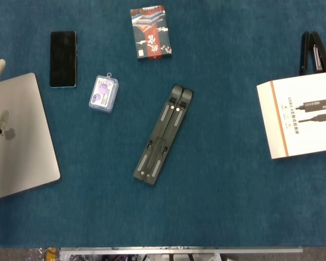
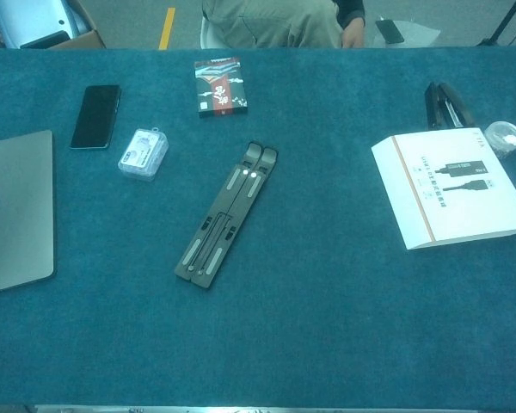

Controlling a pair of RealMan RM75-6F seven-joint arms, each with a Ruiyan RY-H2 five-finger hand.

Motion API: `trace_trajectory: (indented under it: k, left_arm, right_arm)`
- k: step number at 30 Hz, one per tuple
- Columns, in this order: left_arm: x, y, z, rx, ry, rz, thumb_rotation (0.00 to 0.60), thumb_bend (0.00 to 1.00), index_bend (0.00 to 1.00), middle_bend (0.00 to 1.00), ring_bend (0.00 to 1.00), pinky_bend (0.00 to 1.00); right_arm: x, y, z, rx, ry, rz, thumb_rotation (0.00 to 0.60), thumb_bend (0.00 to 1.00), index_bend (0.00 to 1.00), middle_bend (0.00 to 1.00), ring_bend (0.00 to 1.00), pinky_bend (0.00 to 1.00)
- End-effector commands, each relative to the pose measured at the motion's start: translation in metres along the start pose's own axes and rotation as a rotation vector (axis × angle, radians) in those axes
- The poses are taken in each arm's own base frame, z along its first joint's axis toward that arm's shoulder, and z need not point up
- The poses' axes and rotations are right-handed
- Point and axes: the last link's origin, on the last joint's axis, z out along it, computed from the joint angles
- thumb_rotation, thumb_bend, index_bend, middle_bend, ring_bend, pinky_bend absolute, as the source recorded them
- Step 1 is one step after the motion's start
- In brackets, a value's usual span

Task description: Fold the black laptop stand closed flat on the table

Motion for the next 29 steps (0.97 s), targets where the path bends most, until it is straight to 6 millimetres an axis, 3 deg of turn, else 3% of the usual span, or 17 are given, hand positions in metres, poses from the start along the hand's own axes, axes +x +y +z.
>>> trace_trajectory:
  k: [1, 29]
  left_arm:
    - [0.000, 0.000, 0.000, 0.005, 0.004, -0.007, 0.600, 0.34, 0.00, 0.00, 0.00, 0.00]
    - [-0.006, 0.003, 0.004, -0.007, -0.014, 0.008, 0.600, 0.34, 0.00, 0.00, 0.00, 0.00]
  right_arm:
    - [0.001, 0.001, -0.002, -0.001, 0.001, -0.004, 0.600, 0.11, 0.00, 0.08, 0.00, 0.00]
    - [0.003, 0.007, -0.013, -0.041, 0.007, -0.015, 0.600, 0.11, 0.00, 0.08, 0.00, 0.00]
